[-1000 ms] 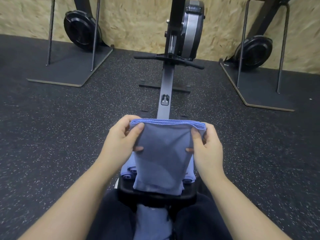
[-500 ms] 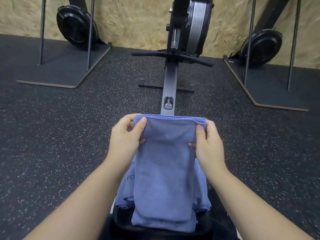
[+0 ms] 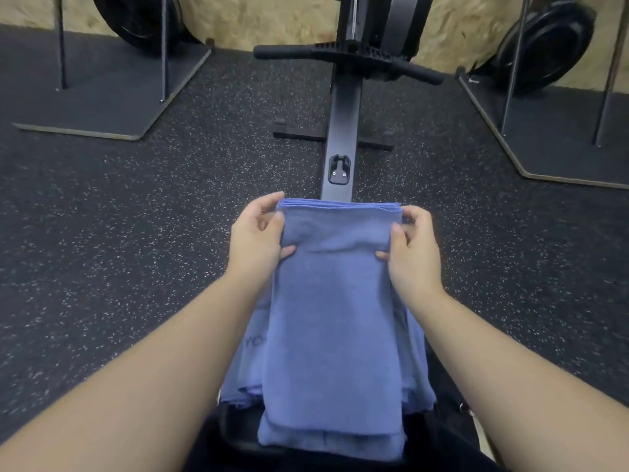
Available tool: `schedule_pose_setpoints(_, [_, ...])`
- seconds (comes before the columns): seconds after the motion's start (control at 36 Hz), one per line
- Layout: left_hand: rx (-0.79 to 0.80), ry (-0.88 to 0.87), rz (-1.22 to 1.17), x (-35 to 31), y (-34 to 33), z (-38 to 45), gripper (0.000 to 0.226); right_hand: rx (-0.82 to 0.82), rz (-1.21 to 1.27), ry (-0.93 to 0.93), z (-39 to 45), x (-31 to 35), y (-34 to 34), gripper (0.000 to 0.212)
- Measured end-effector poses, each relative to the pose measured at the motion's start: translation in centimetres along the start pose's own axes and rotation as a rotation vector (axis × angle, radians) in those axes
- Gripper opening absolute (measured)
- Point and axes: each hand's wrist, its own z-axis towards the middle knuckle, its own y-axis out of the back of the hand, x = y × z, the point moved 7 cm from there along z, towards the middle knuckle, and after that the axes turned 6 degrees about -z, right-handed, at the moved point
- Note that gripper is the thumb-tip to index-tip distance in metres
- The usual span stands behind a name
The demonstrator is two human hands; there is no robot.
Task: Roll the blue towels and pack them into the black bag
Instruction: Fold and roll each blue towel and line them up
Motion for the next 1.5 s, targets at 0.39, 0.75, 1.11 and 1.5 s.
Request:
schedule_pose_setpoints(0.39, [0.386,-0.233,0.483,4.1,0.9,-9.4,0.052,0.408,-0.461,0.333,-9.9,-3.0,-0.3,0.048])
schedule_pose_setpoints(0.75, [0.745,-0.536,1.491,8.0,0.8,-16.9,0.125,0.486,-0.968,0.688,-17.8,-4.4,-0.4,0.073])
schedule_pose_setpoints(1.11, [0.555,-0.696,1.523,8.5,0.5,-17.0,0.063,0.432,-1.015,0.69,-18.2,-4.3,-1.1,0.107])
schedule_pose_setpoints(1.5, [0.543,-0.692,1.306,6.9,0.3,-16.6,0.044,0.467,-0.9,0.664,-17.6,-4.3,-1.3,0.093])
